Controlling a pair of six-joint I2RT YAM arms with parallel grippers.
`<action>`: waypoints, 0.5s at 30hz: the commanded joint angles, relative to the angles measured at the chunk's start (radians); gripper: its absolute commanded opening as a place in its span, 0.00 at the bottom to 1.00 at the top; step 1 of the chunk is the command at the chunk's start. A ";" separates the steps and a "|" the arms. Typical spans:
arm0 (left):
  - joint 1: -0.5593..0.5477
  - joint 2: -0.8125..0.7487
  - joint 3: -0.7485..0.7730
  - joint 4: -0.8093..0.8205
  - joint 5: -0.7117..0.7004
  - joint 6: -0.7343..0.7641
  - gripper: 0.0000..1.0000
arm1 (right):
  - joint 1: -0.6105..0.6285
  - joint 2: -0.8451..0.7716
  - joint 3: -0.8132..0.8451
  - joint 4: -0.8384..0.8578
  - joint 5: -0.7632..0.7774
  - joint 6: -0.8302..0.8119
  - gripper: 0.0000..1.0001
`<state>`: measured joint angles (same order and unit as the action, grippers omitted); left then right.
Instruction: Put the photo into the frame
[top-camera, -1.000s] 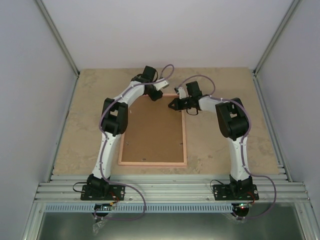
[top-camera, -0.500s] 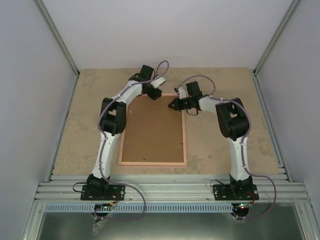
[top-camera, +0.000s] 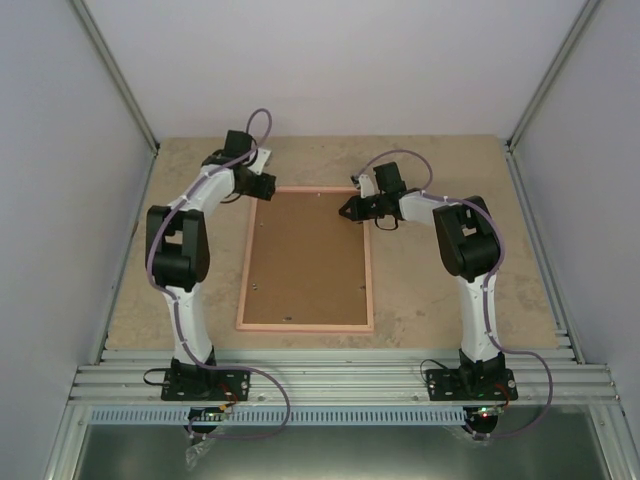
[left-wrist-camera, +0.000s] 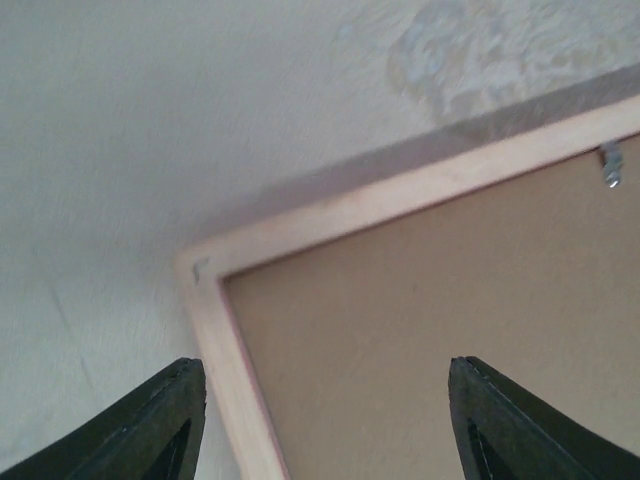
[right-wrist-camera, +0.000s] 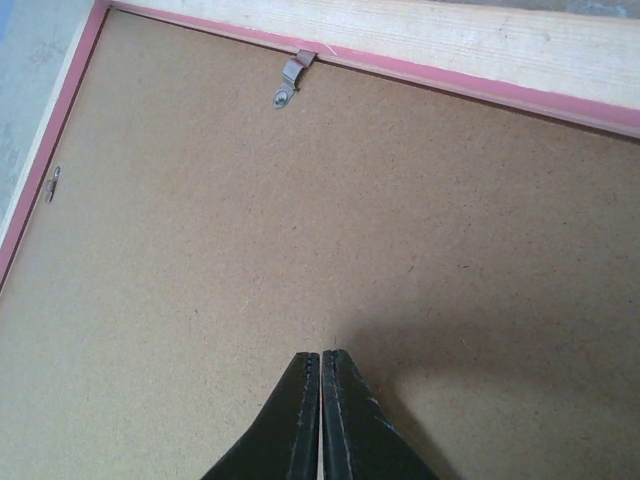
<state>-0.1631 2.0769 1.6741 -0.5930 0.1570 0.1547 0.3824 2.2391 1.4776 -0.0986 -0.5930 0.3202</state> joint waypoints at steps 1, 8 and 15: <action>0.003 -0.050 -0.104 -0.015 -0.078 -0.106 0.68 | -0.013 -0.008 -0.023 -0.064 0.048 -0.016 0.06; 0.005 -0.080 -0.210 -0.033 -0.088 -0.220 0.67 | -0.013 -0.007 -0.025 -0.063 0.053 -0.017 0.06; 0.007 -0.048 -0.236 -0.024 -0.117 -0.239 0.62 | -0.015 -0.003 -0.025 -0.065 0.055 -0.020 0.06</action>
<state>-0.1589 2.0319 1.4307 -0.6167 0.0639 -0.0544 0.3809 2.2383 1.4776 -0.1013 -0.5919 0.3141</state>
